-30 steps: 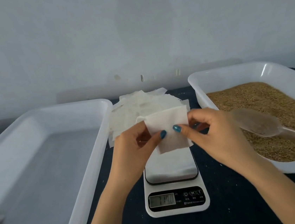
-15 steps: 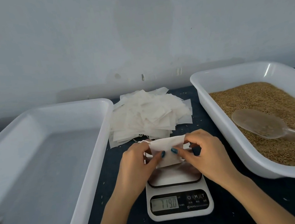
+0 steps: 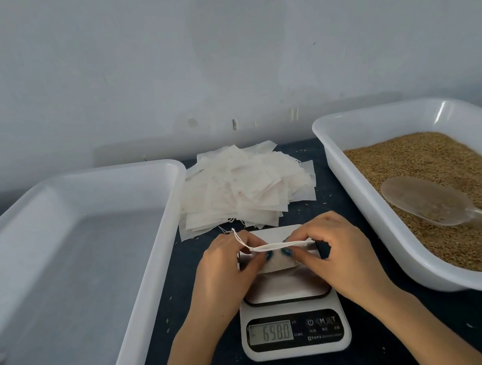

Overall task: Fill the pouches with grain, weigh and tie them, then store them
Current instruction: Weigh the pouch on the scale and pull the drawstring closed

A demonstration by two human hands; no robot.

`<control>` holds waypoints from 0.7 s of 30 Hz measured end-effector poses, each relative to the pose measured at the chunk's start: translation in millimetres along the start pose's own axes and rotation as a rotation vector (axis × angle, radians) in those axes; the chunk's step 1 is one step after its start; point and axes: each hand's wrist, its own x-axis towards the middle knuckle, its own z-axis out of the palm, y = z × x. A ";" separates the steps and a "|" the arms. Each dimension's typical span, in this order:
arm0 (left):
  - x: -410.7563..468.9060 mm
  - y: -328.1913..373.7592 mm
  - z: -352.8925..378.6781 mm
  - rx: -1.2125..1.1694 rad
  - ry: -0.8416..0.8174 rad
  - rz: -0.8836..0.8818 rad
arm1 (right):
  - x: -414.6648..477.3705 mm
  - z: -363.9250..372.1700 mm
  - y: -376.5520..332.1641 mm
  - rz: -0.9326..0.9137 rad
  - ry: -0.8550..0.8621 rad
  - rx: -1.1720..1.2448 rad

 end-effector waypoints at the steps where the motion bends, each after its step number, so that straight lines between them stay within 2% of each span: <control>1: -0.3 -0.4 0.3 -0.002 0.000 0.001 | 0.1 0.1 0.1 0.000 0.000 -0.001; 8: -0.1 -1.0 0.8 -0.026 -0.009 0.010 | 0.1 -1.2 -0.8 -0.063 0.019 0.006; 21: 2.5 4.7 -0.6 -0.073 0.011 0.053 | 0.9 -1.9 -0.7 -0.055 0.031 -0.018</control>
